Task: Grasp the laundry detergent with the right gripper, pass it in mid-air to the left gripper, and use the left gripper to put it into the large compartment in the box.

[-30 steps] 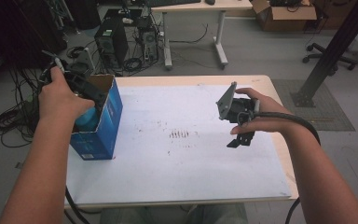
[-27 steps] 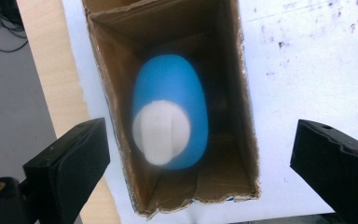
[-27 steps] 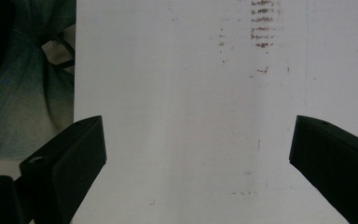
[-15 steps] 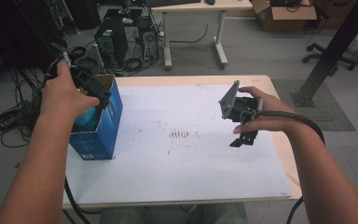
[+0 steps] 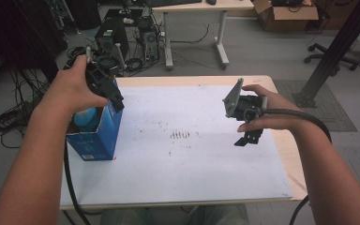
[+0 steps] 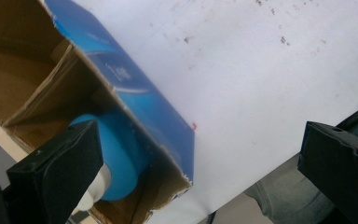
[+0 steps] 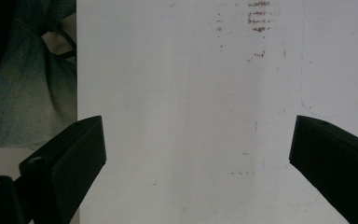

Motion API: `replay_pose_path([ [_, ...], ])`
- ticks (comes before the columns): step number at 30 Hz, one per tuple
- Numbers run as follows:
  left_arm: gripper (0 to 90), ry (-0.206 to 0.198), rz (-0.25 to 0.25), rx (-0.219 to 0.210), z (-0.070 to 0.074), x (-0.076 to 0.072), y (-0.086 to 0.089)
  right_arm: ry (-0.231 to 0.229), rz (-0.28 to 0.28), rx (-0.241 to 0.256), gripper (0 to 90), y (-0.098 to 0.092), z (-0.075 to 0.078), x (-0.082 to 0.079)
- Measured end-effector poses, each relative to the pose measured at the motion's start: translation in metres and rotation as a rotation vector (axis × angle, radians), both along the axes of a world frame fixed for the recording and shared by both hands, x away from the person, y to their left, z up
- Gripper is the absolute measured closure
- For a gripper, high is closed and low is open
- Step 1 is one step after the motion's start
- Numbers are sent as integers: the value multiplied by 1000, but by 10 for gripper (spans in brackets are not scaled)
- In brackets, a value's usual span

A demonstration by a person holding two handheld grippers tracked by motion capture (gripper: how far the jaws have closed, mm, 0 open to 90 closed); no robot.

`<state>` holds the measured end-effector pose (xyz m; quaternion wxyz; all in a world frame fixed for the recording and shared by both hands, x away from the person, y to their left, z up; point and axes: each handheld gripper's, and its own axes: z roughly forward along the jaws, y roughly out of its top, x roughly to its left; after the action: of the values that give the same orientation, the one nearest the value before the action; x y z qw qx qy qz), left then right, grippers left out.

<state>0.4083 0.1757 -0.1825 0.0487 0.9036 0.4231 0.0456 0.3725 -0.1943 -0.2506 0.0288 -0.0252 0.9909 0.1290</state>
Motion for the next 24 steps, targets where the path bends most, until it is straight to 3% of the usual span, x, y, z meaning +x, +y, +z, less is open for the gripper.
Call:
replay_pose_path([
  [4,1,-3,-72,-8,3,0,-9,2,-1,1,35,-2,0,1],
  [8,1,-18,-209,-40,5,-4,-22,8,-12,-19,34,-7,-2,2],
  [12,2,6,-310,-45,4,-5,-33,18,-15,-32,35,-10,-4,4],
  [19,1,46,-431,-41,-5,-4,-46,22,-24,-44,35,-11,-3,6],
  [24,1,79,-478,-48,-9,-5,-54,32,-31,-54,35,-10,-4,8],
])
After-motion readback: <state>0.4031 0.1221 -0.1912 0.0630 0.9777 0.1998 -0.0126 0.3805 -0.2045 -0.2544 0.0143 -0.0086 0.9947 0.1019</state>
